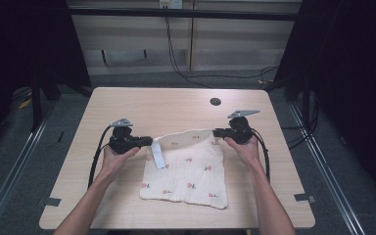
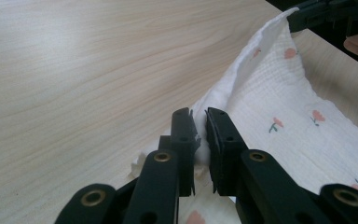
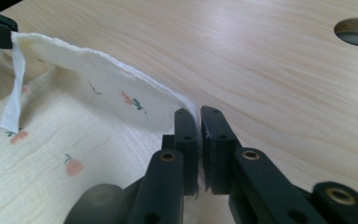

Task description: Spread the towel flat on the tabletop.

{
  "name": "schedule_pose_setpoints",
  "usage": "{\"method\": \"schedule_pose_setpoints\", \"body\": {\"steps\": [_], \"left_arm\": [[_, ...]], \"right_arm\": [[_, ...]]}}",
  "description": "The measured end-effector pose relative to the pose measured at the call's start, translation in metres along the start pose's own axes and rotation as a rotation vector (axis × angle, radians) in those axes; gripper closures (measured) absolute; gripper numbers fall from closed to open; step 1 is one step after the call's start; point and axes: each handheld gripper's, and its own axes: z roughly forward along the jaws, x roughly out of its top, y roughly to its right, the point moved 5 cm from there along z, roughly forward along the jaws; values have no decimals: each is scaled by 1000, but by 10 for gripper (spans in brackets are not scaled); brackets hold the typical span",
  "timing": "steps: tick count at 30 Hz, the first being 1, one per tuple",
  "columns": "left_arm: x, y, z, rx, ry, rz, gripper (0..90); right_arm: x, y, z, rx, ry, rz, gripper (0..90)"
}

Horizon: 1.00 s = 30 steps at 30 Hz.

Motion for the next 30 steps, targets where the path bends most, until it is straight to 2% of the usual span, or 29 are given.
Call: {"method": "schedule_pose_setpoints", "body": {"steps": [4, 5, 7, 8, 9, 10, 12, 14, 18, 19, 20, 21, 23, 24, 25, 27, 29, 30], "left_arm": [[-1, -4, 0, 1, 2, -20, 778], [-1, -3, -1, 0, 4, -13, 792], [-1, -3, -2, 9, 5, -3, 788], [0, -2, -3, 5, 10, -10, 752], [1, -2, -4, 10, 18, -11, 721], [1, -2, -4, 10, 18, -11, 715], [2, 0, -4, 25, 18, -4, 690], [2, -1, -6, 38, 16, -2, 655], [2, -2, -14, 61, 17, -11, 578], [-3, -2, -20, 54, 13, -19, 567], [-3, -2, -20, 54, 13, -19, 564], [-11, 2, -24, 48, 0, -11, 565], [-14, 4, -28, 44, -15, -3, 568], [-15, 6, -31, 41, -18, 3, 572], [-16, 10, -34, 27, -19, 2, 580], [-18, 19, -42, -11, -29, 11, 579], [-24, 28, -53, -22, -43, 44, 584], [-24, 28, -53, -22, -43, 44, 587]], "right_arm": [[-2, 6, 2, -34, -13, 17, 770], [-2, 6, 1, -47, -20, 19, 727], [-2, 5, 0, -52, -20, 19, 719], [-1, 5, -2, -68, -17, 15, 689], [1, 7, -6, -106, -10, 15, 667], [1, 7, -6, -106, -10, 15, 667], [2, 7, -10, -95, 7, 19, 668], [1, 5, -14, -85, -3, 19, 666], [-1, -3, -23, -63, 6, -12, 665], [-3, -9, -29, -61, 20, -25, 665], [-3, -9, -29, -61, 20, -25, 665], [-8, -16, -33, -35, 24, -26, 667], [-10, -18, -35, -33, 13, -31, 669], [-13, -23, -38, -15, 8, -38, 669], [-19, -30, -44, 3, -9, -49, 669], [-22, -34, -47, 10, -12, -55, 669], [-33, -45, -58, 39, -12, -61, 667], [-33, -45, -58, 39, -12, -61, 667]]}}
